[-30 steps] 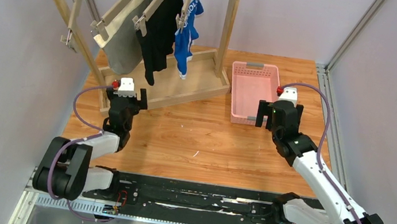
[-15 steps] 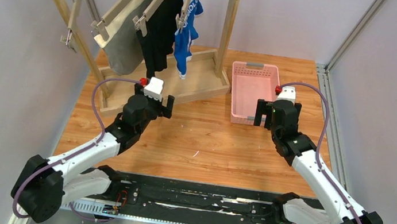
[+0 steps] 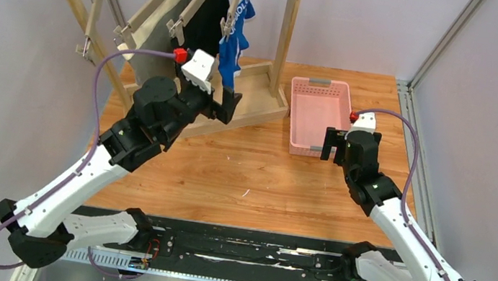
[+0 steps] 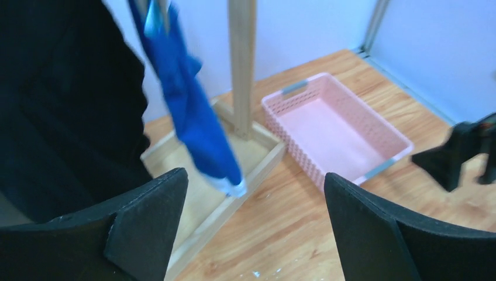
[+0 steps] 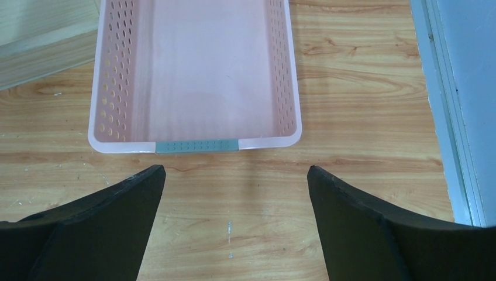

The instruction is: Remove the underwear clipped to the hanger

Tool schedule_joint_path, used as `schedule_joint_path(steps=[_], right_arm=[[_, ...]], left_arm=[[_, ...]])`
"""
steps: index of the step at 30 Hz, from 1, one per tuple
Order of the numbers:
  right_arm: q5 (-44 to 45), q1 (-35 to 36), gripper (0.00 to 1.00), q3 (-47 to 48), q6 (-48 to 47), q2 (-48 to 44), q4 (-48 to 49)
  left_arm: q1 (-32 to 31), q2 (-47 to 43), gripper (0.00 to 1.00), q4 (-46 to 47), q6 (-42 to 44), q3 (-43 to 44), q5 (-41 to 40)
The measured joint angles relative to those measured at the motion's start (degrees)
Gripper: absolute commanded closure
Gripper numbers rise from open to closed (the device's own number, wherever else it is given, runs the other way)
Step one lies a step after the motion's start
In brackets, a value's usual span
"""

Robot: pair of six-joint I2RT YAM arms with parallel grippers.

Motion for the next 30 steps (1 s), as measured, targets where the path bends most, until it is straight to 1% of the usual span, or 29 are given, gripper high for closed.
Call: schedule_joint_path(steps=[3, 7, 10, 12, 15, 22, 23, 25, 27, 30], right_arm=[[-0.22, 0.0, 0.09, 0.0, 0.17, -0.07, 0.04], [-0.66, 0.0, 0.1, 0.0, 0.33, -0.2, 0.0], [-1.46, 0.0, 0.11, 0.0, 0.42, -0.61, -0.02], [-1.88, 0.0, 0.11, 0.02, 0.48, -0.92, 0.04], [-2.78, 0.0, 0.12, 0.02, 0.61, -1.01, 0.0], [-4.37, 0.0, 0.12, 0.02, 0.68, -1.01, 0.02], [-4.5, 0.0, 0.12, 0.02, 0.7, -1.01, 0.02], [-5.01, 0.0, 0.13, 0.02, 0.76, -0.94, 0.02], [-5.68, 0.0, 0.13, 0.02, 0.92, -0.66, 0.0], [-6.78, 0.0, 0.13, 0.04, 1.31, -0.11, -0.04]], left_arm=[[-3.23, 3.78, 0.02, -7.78, 0.55, 11.91, 0.15], [-4.13, 10.6, 0.02, -19.78, 0.7, 29.27, -0.17], [-4.13, 16.7, 0.02, -29.27, 1.49, 44.26, -3.26], [-4.13, 18.84, 0.02, -32.74, 2.19, 50.56, -6.32], [-4.11, 18.36, 0.02, -34.73, 4.07, 53.92, -11.54], [-4.11, 10.86, 0.02, -30.95, 10.86, 50.1, -21.86], [-4.11, 10.6, 0.0, -30.32, 11.93, 50.31, -23.96], [-3.28, 10.86, 0.0, -30.16, 13.38, 52.89, -26.64], [-0.92, 12.59, 0.0, -30.77, 13.88, 57.16, -27.1], [6.05, 18.03, 0.01, -34.56, 13.25, 67.43, -25.22]])
